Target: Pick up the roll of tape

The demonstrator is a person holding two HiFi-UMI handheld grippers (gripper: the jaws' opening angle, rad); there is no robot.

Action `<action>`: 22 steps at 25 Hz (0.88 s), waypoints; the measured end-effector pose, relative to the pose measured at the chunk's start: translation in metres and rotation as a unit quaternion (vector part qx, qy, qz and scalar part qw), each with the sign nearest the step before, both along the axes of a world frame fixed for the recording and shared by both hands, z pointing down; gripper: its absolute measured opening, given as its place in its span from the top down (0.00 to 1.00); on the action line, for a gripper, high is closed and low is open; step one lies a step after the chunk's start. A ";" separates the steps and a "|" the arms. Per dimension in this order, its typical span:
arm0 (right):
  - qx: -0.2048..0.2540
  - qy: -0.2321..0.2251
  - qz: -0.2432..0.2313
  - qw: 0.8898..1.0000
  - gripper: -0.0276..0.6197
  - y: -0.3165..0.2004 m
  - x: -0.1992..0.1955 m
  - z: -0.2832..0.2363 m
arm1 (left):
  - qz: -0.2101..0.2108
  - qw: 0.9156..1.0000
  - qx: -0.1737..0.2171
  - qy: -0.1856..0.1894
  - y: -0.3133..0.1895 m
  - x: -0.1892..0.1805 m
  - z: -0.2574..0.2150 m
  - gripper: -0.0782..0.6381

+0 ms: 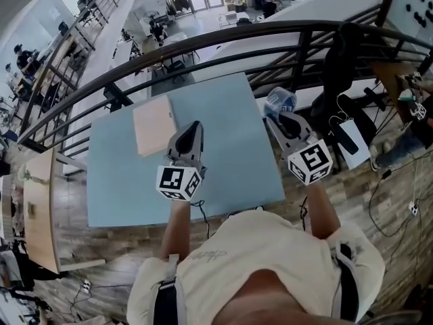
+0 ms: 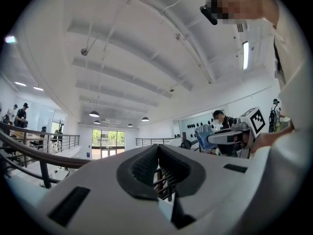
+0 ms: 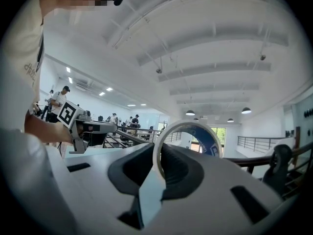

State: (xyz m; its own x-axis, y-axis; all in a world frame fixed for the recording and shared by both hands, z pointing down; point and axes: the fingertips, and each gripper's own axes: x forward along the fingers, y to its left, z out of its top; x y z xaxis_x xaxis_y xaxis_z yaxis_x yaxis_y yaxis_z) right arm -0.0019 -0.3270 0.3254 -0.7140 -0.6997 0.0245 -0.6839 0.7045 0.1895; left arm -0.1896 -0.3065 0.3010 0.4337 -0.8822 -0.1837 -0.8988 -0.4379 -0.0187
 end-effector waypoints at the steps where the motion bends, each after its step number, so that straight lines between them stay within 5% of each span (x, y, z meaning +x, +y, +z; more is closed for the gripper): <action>1: 0.000 0.000 -0.003 1.000 0.88 0.000 -0.001 0.001 | -0.001 1.000 -0.002 0.002 0.001 0.000 0.001 0.86; 10: -0.016 -0.034 -0.010 0.999 0.88 0.001 -0.011 0.010 | -0.001 1.000 -0.016 0.010 0.002 0.005 0.010 0.86; 22: -0.025 -0.016 0.009 1.000 0.88 0.008 -0.002 0.025 | 0.001 0.999 -0.032 0.014 0.004 -0.004 0.029 0.87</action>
State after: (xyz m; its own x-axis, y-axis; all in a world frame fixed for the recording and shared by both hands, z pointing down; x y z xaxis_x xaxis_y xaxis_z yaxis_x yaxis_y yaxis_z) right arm -0.0043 -0.3192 0.3505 -0.7018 -0.7114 0.0367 -0.7022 0.6995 0.1329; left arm -0.1931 -0.3024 0.3298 0.4302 -0.8920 -0.1389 -0.8980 -0.4385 0.0347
